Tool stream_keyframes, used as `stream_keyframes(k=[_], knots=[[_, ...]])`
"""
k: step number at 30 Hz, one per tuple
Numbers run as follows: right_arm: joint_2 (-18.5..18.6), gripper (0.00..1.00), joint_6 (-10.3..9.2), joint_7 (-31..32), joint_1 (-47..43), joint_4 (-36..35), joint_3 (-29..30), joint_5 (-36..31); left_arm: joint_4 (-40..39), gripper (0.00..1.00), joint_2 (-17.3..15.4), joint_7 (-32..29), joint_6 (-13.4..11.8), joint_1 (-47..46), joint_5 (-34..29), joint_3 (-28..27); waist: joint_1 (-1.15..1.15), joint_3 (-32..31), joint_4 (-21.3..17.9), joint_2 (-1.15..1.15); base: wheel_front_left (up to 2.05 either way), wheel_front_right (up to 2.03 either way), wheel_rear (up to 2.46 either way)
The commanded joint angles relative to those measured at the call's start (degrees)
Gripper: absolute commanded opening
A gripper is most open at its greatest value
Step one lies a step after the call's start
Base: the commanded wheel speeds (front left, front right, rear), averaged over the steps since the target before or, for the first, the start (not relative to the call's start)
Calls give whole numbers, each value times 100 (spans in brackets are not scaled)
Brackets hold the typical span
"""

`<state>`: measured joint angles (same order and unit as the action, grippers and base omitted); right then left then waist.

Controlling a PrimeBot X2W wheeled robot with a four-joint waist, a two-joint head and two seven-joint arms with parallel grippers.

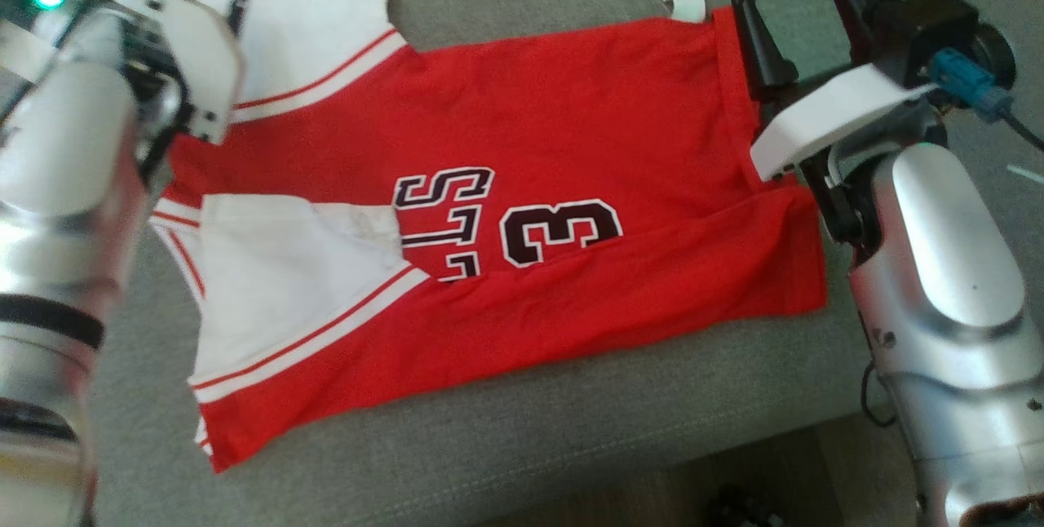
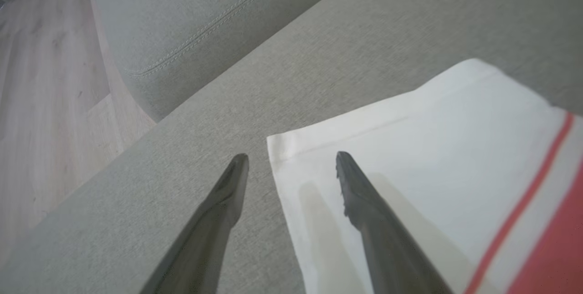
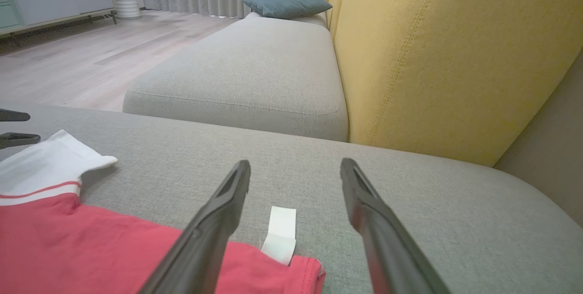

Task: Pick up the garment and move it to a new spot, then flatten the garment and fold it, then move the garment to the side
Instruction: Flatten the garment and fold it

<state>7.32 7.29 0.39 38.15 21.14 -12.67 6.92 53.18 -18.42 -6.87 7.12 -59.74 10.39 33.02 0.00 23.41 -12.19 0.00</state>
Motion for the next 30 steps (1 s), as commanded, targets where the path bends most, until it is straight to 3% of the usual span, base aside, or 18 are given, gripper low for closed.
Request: stream_keyframes(k=[1,6,18,19,21,25,30], knots=[[-101,100,20,-68,135,-158,-87,-42,-65,100,-329,62,9,-327,-54,-128,0,164,-153,0,0,0,0],[-149,100,20,-162,272,-48,-155,-48,465,100,-434,247,-40,-614,-128,-81,0,273,-272,0,0,0,0],[-184,100,20,-244,336,40,-72,-90,1223,100,-275,208,25,-1074,171,27,0,447,-378,0,0,0,0],[-179,100,20,-245,339,52,-58,-97,1271,91,-227,156,28,-1081,221,44,0,449,-376,0,0,0,0],[-165,100,20,-243,351,76,-32,-109,1310,0,-105,34,32,-1054,358,145,0,448,-365,0,0,0,0],[-147,100,20,-219,394,130,57,-134,1232,0,-18,-64,34,-1012,755,319,0,403,-309,0,0,0,0],[-121,100,20,-191,391,262,179,-113,1075,0,-47,295,35,-985,1063,432,0,239,-160,0,0,0,0]])
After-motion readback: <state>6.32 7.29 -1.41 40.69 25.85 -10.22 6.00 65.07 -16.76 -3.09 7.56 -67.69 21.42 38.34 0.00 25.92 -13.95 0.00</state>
